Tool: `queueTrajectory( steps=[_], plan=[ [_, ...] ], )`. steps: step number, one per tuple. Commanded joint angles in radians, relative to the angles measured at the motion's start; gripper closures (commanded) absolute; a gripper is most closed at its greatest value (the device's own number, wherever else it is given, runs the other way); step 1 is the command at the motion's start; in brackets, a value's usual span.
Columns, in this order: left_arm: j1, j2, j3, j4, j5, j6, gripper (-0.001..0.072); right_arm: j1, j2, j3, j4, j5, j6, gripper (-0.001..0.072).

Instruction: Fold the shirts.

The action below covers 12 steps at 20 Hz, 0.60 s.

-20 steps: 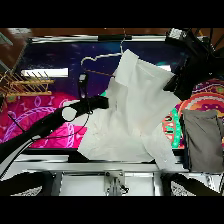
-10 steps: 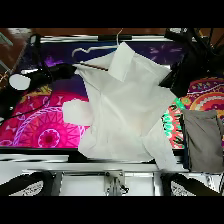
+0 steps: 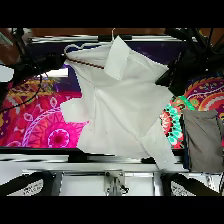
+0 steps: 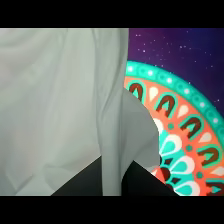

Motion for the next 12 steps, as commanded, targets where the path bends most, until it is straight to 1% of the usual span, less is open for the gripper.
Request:
queueTrajectory(
  steps=[1, 4, 6, 12],
  plan=[
    [0.030, 0.001, 0.005, 0.007, -0.031, 0.001, 0.0665, 0.000, 0.000, 0.000, -0.039, 0.000, -0.004, 0.0658],
    [0.029, 0.006, 0.005, 0.006, -0.050, 0.046, 0.0664, -0.001, 0.000, 0.000, -0.113, -0.006, -0.004, 0.0659],
    [0.029, 0.011, 0.005, 0.006, -0.050, 0.048, 0.0665, 0.000, -0.002, 0.000, -0.147, -0.020, -0.005, 0.0659],
    [0.013, 0.062, 0.011, 0.003, -0.050, 0.048, 0.0665, 0.000, -0.051, 0.000, -0.149, -0.026, -0.004, 0.0658]
  ],
)
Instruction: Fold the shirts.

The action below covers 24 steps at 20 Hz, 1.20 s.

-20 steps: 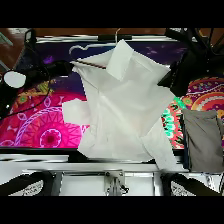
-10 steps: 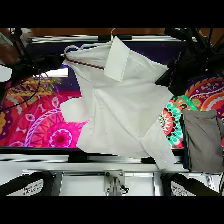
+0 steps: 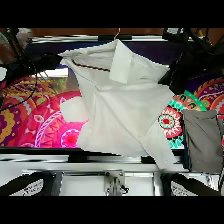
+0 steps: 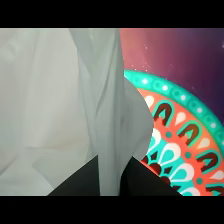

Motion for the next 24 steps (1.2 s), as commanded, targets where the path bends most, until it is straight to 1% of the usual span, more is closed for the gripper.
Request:
queueTrajectory(
  steps=[1, 5, 7, 9, 11, 12, 14, 15, 17, 19, 20, 21, 22, 23, 24],
  plan=[
    [-0.021, 0.031, 0.015, -0.006, -0.004, 0.005, 0.0665, 0.000, -0.031, 0.000, -0.010, -0.007, 0.005, 0.0659],
    [-0.121, 0.034, 0.127, -0.006, 0.006, 0.005, 0.0665, 0.000, -0.041, 0.000, 0.017, -0.006, 0.042, 0.0659],
    [-0.205, 0.033, 0.197, -0.006, 0.016, 0.005, 0.0665, 0.001, -0.041, 0.000, 0.055, -0.020, 0.071, 0.0659],
    [-0.299, 0.034, 0.254, -0.005, 0.015, 0.006, 0.0665, 0.000, -0.041, 0.000, 0.082, -0.080, 0.125, 0.0659],
    [-0.392, 0.034, 0.290, -0.003, 0.006, 0.062, 0.0665, 0.000, -0.039, 0.000, 0.127, -0.158, 0.180, 0.0659],
    [-0.426, 0.034, 0.294, 0.006, -0.003, 0.072, 0.0665, 0.000, -0.033, 0.001, 0.151, -0.202, 0.215, 0.0659],
    [-0.455, 0.030, 0.294, 0.015, -0.074, 0.065, 0.0665, 0.000, -0.011, 0.001, 0.182, -0.274, 0.259, 0.0659],
    [-0.459, 0.029, 0.294, 0.015, -0.134, 0.044, 0.0665, 0.000, 0.002, 0.001, 0.181, -0.299, 0.274, 0.0659],
    [-0.459, 0.030, 0.294, 0.018, -0.245, 0.042, 0.0665, 0.000, 0.029, 0.001, 0.178, -0.327, 0.309, 0.0659],
    [-0.454, 0.030, 0.294, 0.053, -0.262, 0.042, 0.0664, 0.000, 0.055, 0.001, 0.178, -0.330, 0.354, 0.0658],
    [-0.449, 0.031, 0.295, 0.063, -0.245, 0.045, 0.0607, 0.000, 0.069, 0.001, 0.178, -0.328, 0.386, 0.0658],
    [-0.438, 0.033, 0.298, 0.064, -0.219, 0.045, 0.0440, 0.000, 0.083, 0.001, 0.177, -0.328, 0.415, 0.0658],
    [-0.420, 0.036, 0.309, 0.064, -0.196, 0.045, 0.0287, -0.001, 0.099, 0.001, 0.170, -0.331, 0.447, 0.0658],
    [-0.401, 0.040, 0.328, 0.064, -0.176, 0.045, 0.0218, -0.001, 0.115, 0.001, 0.143, -0.334, 0.471, 0.0659],
    [-0.379, 0.045, 0.353, 0.064, -0.151, 0.045, 0.0211, -0.001, 0.132, 0.001, 0.090, -0.344, 0.518, 0.0659]
  ],
)
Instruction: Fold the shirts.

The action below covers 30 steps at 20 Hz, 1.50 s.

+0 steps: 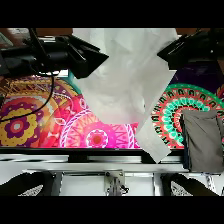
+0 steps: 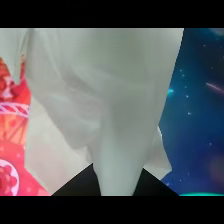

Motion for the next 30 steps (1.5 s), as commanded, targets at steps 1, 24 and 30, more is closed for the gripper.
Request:
queueTrajectory(
  steps=[1, 24, 30],
  plan=[
    [0.058, 0.012, 0.063, 0.011, 0.056, -0.001, 0.0211, 0.001, 0.058, 0.001, -0.143, -0.047, 0.179, 0.0658],
    [0.128, 0.007, 0.159, 0.010, -0.005, -0.004, 0.0214, -0.656, 0.037, 0.136, -0.921, -0.121, 0.740, 0.0658],
    [0.128, 0.007, 0.159, 0.010, -0.034, -0.004, 0.0214, -0.762, 0.018, 0.137, -0.928, -0.170, 0.747, 0.0658]
  ],
)
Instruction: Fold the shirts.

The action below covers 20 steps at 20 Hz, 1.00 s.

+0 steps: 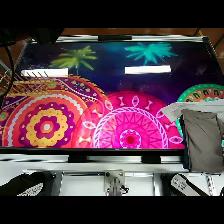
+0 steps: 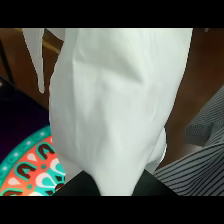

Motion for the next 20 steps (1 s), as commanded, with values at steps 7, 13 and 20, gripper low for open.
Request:
queueTrajectory(
  steps=[7, 13, 20],
  plan=[
    [0.000, 0.000, 0.001, -0.001, -0.071, -0.027, 0.0214, -0.183, -0.005, 0.002, -0.006, -0.092, 0.007, 0.0659],
    [0.000, 0.000, 0.001, -0.002, -0.149, -0.101, 0.0215, -0.282, -0.010, 0.001, -0.005, -0.140, 0.006, 0.0659],
    [-0.035, 0.000, 0.001, -0.005, -0.188, -0.113, 0.0214, -0.375, -0.056, 0.001, 0.041, -0.191, 0.006, 0.0659]
  ],
)
